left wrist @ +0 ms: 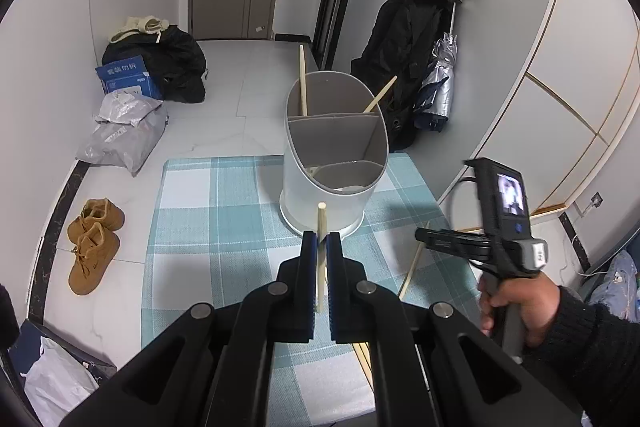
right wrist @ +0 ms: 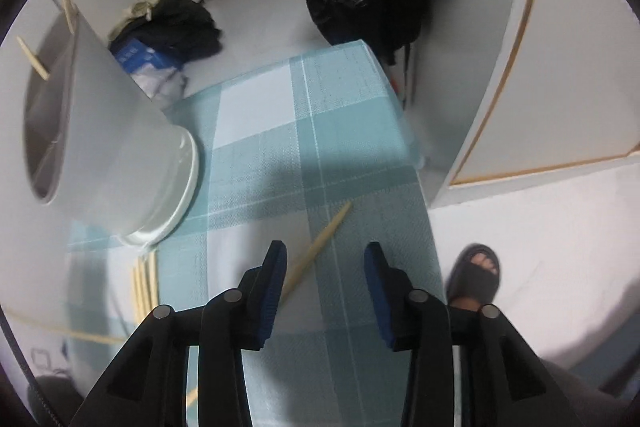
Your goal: Organize utensils
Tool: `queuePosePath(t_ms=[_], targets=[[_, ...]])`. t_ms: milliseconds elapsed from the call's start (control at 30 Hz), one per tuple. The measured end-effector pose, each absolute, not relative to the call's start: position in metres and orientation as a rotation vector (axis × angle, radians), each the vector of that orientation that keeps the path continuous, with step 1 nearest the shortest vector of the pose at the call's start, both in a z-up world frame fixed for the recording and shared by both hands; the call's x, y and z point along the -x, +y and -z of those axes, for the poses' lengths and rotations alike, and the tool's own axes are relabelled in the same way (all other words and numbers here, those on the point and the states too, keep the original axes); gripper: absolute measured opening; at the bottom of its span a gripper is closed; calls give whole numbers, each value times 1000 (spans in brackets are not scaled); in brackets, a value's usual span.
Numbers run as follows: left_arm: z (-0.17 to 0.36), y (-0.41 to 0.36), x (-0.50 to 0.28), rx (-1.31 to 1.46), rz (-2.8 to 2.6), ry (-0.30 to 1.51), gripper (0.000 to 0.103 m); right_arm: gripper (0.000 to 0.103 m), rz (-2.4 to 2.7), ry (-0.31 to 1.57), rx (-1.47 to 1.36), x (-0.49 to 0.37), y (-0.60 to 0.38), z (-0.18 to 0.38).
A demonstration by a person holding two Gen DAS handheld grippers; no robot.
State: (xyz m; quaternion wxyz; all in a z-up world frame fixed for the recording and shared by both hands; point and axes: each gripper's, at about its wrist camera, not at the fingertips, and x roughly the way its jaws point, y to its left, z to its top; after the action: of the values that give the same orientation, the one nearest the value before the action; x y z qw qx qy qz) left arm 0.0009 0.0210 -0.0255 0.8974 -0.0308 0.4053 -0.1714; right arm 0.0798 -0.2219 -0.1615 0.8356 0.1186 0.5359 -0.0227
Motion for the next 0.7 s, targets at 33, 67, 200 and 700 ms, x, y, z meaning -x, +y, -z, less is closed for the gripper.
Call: queuePosePath(t_ms=[33, 67, 200, 700], targets=[[26, 22, -2, 65, 356, 840, 0, 42, 74, 1141, -201, -83, -213, 161], [26, 23, -2, 65, 356, 841, 0, 39, 97, 1148, -160, -86, -206, 162], [27, 27, -4, 74, 357, 846, 0, 11, 160, 1122, -67, -86, -188, 163], [24, 32, -2, 82, 369, 849, 0, 3, -14, 940, -406, -50, -234, 135]])
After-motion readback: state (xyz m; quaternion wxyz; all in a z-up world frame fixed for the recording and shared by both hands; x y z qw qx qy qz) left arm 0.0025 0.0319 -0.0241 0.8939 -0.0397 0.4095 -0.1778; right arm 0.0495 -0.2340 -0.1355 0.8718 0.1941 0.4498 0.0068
